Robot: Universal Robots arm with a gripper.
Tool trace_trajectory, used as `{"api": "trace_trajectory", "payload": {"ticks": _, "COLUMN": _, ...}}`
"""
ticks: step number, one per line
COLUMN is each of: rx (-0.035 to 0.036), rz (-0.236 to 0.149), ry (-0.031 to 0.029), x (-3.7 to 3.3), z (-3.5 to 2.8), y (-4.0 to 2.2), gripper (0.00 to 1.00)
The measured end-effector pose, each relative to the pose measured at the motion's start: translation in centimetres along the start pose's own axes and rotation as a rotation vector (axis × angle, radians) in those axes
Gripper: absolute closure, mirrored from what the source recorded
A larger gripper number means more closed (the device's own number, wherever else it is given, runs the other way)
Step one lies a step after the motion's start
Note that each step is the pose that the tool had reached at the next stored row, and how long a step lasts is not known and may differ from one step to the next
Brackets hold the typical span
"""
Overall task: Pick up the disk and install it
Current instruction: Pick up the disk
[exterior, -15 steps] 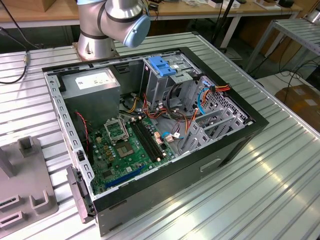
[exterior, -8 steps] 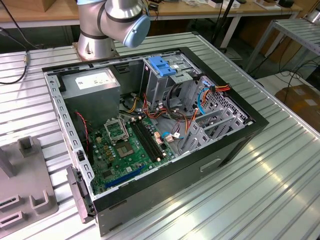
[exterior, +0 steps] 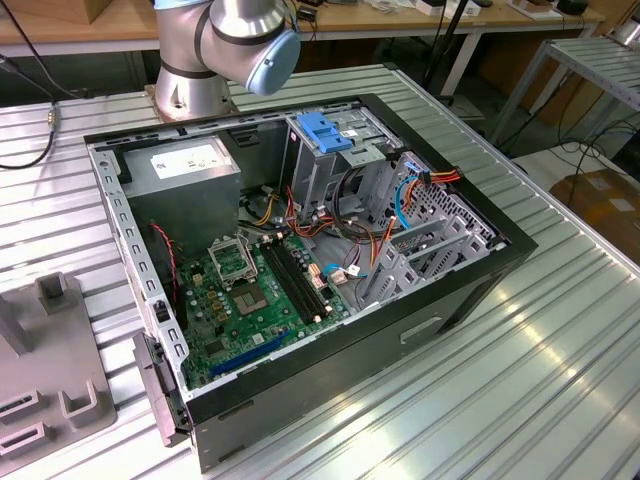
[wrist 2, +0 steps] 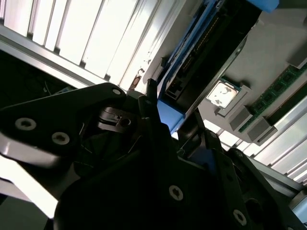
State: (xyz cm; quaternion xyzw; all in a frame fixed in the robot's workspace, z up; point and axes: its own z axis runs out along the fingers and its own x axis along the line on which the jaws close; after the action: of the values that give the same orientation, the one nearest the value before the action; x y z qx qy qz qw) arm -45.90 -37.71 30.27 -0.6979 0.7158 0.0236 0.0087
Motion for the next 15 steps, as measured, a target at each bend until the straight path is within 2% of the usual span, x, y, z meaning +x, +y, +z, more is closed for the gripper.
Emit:
{"api": "trace_trajectory", "payload": {"ticks": 6, "rx": 0.0003, "rz": 0.000, "ry": -0.0002, "x": -0.29, "z": 0.15, "y": 0.00, "gripper": 0.58}}
{"api": "trace_trajectory", "payload": {"ticks": 15, "rx": 0.0002, "rz": 0.000, "ry": 0.0003, "x": -0.16, "z": 0.29, "y": 0.00, "gripper": 0.58}}
